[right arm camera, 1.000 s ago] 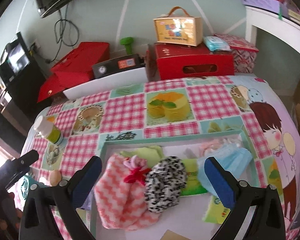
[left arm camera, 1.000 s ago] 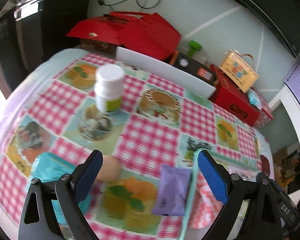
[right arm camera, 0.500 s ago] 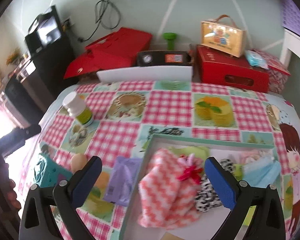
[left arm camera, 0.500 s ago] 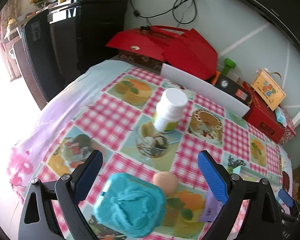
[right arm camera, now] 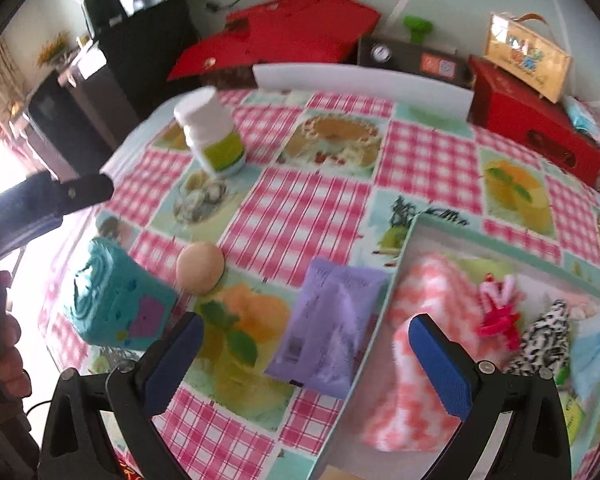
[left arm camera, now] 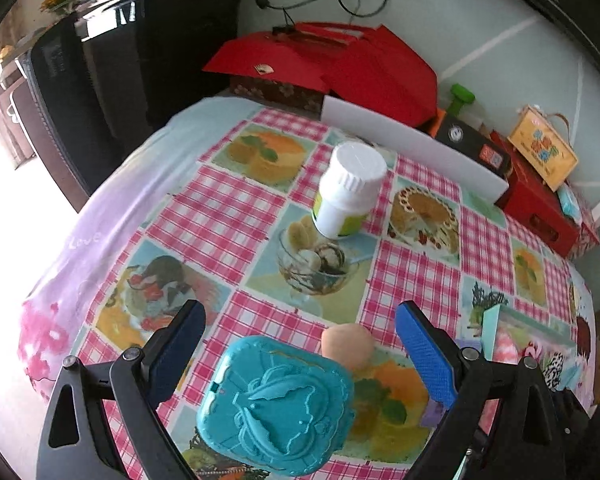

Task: Organize soft objects
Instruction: 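Move both tools back toward the beige puff and purple packet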

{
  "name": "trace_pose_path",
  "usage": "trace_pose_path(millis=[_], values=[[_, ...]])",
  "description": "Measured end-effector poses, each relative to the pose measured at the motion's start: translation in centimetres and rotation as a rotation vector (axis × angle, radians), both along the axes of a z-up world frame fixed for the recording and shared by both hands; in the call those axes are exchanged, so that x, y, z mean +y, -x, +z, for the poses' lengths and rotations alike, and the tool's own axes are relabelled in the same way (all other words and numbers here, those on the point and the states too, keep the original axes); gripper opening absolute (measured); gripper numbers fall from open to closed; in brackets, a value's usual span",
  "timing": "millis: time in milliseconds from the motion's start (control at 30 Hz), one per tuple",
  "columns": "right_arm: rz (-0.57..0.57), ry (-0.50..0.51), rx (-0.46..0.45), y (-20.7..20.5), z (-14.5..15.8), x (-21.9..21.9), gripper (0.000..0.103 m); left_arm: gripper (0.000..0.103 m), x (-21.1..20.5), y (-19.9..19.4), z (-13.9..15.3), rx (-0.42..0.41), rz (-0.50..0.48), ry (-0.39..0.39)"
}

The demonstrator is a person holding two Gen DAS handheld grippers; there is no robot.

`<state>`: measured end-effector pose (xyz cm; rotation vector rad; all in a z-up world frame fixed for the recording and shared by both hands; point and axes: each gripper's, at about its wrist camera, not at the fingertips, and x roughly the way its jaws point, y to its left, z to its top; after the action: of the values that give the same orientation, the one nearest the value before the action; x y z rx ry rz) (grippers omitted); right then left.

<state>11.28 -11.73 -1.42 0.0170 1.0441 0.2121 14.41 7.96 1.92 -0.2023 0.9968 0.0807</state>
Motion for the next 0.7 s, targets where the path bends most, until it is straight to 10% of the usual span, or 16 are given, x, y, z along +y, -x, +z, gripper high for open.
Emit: trace_pose_path(millis=[700], values=[[-0.057, -0.073, 0.016, -0.4, 0.4, -3.4, 0.103, 0.095, -5.9, -6.6, -4.7, 0.456, -0.413, -0.134]])
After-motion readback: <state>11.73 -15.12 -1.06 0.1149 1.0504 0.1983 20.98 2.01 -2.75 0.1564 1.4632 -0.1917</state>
